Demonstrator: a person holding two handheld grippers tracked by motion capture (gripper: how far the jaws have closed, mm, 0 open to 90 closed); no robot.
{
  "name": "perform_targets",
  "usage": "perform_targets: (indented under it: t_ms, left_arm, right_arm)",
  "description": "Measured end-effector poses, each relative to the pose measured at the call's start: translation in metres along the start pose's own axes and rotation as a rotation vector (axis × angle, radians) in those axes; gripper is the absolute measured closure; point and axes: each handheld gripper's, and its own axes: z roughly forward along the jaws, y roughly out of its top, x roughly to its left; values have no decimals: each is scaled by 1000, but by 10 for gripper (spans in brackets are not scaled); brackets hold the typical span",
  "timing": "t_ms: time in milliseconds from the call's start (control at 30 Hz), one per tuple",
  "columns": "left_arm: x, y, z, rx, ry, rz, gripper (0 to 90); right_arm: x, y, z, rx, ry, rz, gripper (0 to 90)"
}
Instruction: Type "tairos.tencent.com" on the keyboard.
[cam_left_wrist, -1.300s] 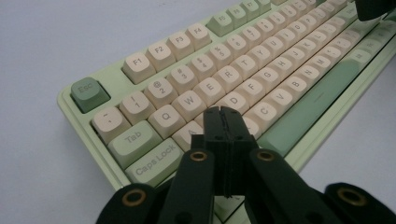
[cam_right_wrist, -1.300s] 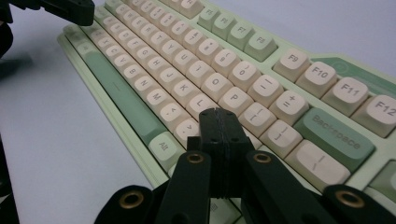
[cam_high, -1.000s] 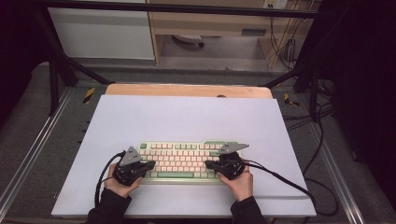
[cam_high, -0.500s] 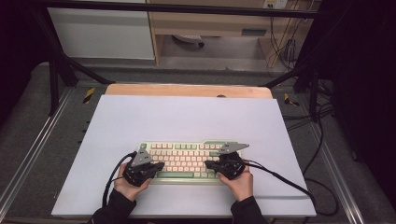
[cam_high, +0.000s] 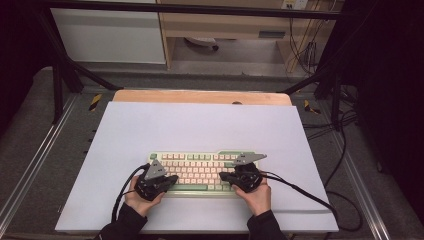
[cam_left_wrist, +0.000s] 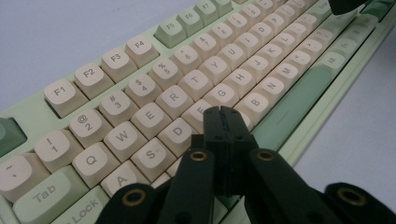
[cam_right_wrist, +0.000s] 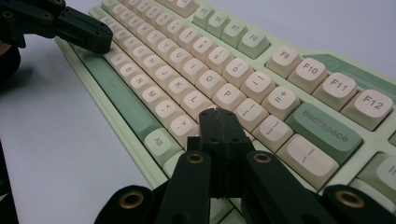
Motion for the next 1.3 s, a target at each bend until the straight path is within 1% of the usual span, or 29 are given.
perform_targets:
  t_ms: [167, 333, 600, 800, 1067, 1100, 1300]
  left_arm:
    - [0, -2, 3, 6, 0, 5, 900]
    - [0, -2, 2, 5, 0, 5, 899]
    - [3, -3, -9, -13, -5, -1, 899]
    - [10, -7, -19, -24, 3, -16, 899]
    - [17, -13, -27, -19, 12, -29, 899]
    - [17, -14, -28, -21, 13, -31, 900]
    - [21, -16, -33, -31, 15, -40, 900]
  right_arm:
    - [0, 0, 1, 6, 1, 0, 900]
    - [0, 0, 1, 5, 1, -2, 900]
    - [1, 0, 0, -5, 0, -3, 900]
    - [1, 2, -1, -16, 2, -1, 900]
    - [6, 8, 4, -17, 5, -4, 900]
    - [6, 9, 4, -17, 5, -10, 900]
    - [9, 12, 9, -15, 2, -6, 900]
